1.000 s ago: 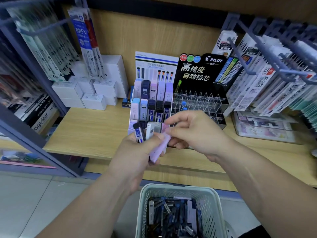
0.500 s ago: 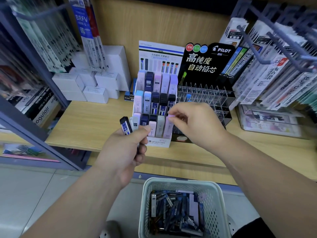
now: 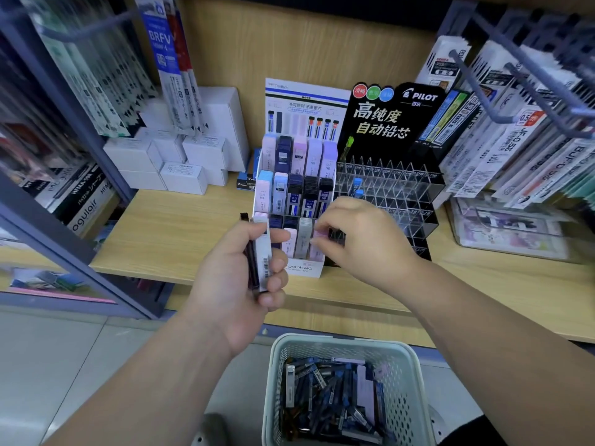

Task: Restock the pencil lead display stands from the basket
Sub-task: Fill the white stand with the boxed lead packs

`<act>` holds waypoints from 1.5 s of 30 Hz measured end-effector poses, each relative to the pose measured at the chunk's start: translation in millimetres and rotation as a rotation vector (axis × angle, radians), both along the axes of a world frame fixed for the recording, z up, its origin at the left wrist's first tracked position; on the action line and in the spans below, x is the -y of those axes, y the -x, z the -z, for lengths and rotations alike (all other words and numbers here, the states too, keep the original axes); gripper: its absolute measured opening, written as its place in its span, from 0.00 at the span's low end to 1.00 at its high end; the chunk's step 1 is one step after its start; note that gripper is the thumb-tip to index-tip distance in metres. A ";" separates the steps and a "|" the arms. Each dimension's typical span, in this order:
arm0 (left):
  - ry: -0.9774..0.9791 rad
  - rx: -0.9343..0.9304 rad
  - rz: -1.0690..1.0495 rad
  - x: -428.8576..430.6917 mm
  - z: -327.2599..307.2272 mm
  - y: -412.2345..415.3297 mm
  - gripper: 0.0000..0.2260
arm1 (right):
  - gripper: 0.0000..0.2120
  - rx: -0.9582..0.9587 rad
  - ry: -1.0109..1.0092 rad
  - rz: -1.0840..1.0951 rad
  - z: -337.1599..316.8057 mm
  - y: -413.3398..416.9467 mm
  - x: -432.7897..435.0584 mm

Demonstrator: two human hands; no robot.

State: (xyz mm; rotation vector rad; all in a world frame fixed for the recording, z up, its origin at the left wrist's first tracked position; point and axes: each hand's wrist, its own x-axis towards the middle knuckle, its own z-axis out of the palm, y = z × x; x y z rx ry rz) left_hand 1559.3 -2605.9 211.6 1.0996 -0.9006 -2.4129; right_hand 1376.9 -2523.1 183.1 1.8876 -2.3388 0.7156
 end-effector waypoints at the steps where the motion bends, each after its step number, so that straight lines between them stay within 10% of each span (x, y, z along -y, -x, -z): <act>1: 0.001 -0.011 0.009 -0.3 0.0 0.5 0.13 | 0.04 0.087 0.023 0.020 -4.6 -1.9 -0.5; 7: 0.086 -0.004 0.150 -7.5 0.9 4.1 0.15 | 0.03 0.931 0.043 0.063 -42.4 -23.7 -3.5; 11: 0.209 0.064 0.280 -13.2 1.0 5.7 0.14 | 0.04 1.127 -0.019 0.021 -44.6 -27.4 -9.7; 26: 0.221 0.200 0.071 -7.2 6.8 7.2 0.08 | 0.12 1.086 0.084 0.108 -40.9 -3.5 -5.4; 38: 0.091 0.095 -0.008 4.7 8.5 -3.8 0.23 | 0.05 0.305 0.066 0.165 -3.6 -9.2 13.8; 45: 0.107 0.060 -0.025 6.6 6.8 -4.9 0.19 | 0.03 0.178 0.127 0.156 10.3 -14.5 18.3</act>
